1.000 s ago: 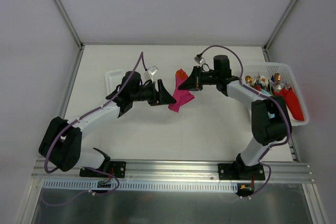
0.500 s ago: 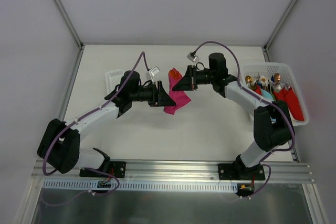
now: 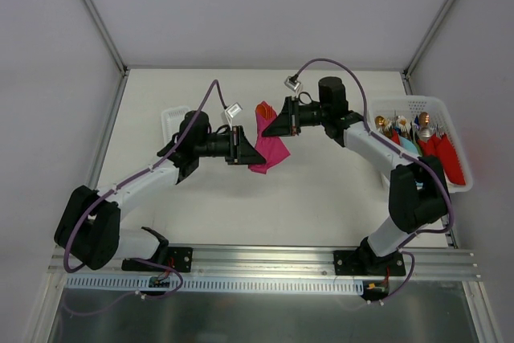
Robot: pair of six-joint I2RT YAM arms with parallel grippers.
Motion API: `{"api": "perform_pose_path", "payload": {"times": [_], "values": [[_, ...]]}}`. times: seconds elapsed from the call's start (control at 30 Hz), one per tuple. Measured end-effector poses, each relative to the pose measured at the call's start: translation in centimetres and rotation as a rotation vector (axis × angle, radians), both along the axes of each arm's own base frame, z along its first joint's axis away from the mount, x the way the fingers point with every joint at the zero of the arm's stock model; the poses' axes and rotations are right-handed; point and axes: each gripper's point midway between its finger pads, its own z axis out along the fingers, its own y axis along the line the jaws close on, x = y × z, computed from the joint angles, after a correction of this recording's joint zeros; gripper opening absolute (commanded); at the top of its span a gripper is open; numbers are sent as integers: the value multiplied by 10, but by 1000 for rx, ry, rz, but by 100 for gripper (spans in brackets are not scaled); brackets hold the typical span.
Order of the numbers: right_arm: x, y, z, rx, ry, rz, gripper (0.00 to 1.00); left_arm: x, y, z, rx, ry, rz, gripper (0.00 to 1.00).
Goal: Place the utensils on the paper napkin and roll it up
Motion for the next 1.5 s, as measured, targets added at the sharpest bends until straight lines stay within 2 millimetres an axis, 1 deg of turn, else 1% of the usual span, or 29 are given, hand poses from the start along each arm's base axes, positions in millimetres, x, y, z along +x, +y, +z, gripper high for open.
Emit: {"api": "perform_pose_path", "payload": {"times": [0.03,0.07,0.17,0.23,0.27,0.33,0.37,0.43,0.5,0.6,0.63,0.7,0.77,0.8,0.87,0.9,0.97,1.03,1.13,1.17,1.2,1.27,1.33,1.5], "values": [[0,0,1,1,-2,0,0,0,0,1,-2,-3,0,21],[-1,0,2,2,-4,1,0,0,0,1,-4,-5,-1,14],[-1,0,6,6,-11,4,1,0,-1,3,-11,-8,1,0],[-1,1,9,10,-18,9,11,0,0,5,-18,-15,3,0],[-2,1,10,13,-20,14,22,-1,1,6,-23,-24,6,0],[-3,3,15,19,-24,23,32,-4,3,9,-33,-43,10,0],[-3,4,18,23,-32,25,45,-6,4,11,-37,-51,12,0],[1,5,27,32,-55,20,50,-8,7,14,-43,-78,27,0],[6,5,36,43,-78,11,57,-8,10,22,-49,-129,49,0],[15,2,51,58,-113,-7,61,-5,15,38,-64,-213,86,0],[18,0,56,63,-123,-17,61,-2,16,43,-68,-246,104,0],[26,-6,63,68,-140,-43,59,3,20,52,-71,-303,145,0],[34,-15,69,67,-156,-83,53,10,25,59,-68,-354,199,0],[39,-20,70,60,-162,-111,43,13,27,62,-65,-375,221,0],[48,-34,73,35,-183,-175,31,20,33,69,-56,-419,281,0],[52,-41,75,15,-193,-218,22,25,36,71,-49,-432,312,0],[56,-55,81,-29,-225,-292,16,33,43,73,-31,-446,373,0],[54,-64,94,-63,-272,-343,16,40,48,74,-16,-457,424,0],[45,-67,121,-83,-358,-375,23,47,55,74,5,-458,481,0],[41,-66,128,-85,-382,-379,29,49,57,73,12,-456,496,0],[37,-65,138,-86,-415,-380,32,50,58,72,17,-455,508,0],[28,-58,143,-87,-436,-363,34,52,60,71,25,-450,525,0],[19,-47,142,-93,-440,-337,33,54,62,70,33,-446,537,0],[4,-20,120,-132,-396,-262,34,55,64,70,36,-443,552,0]]}}
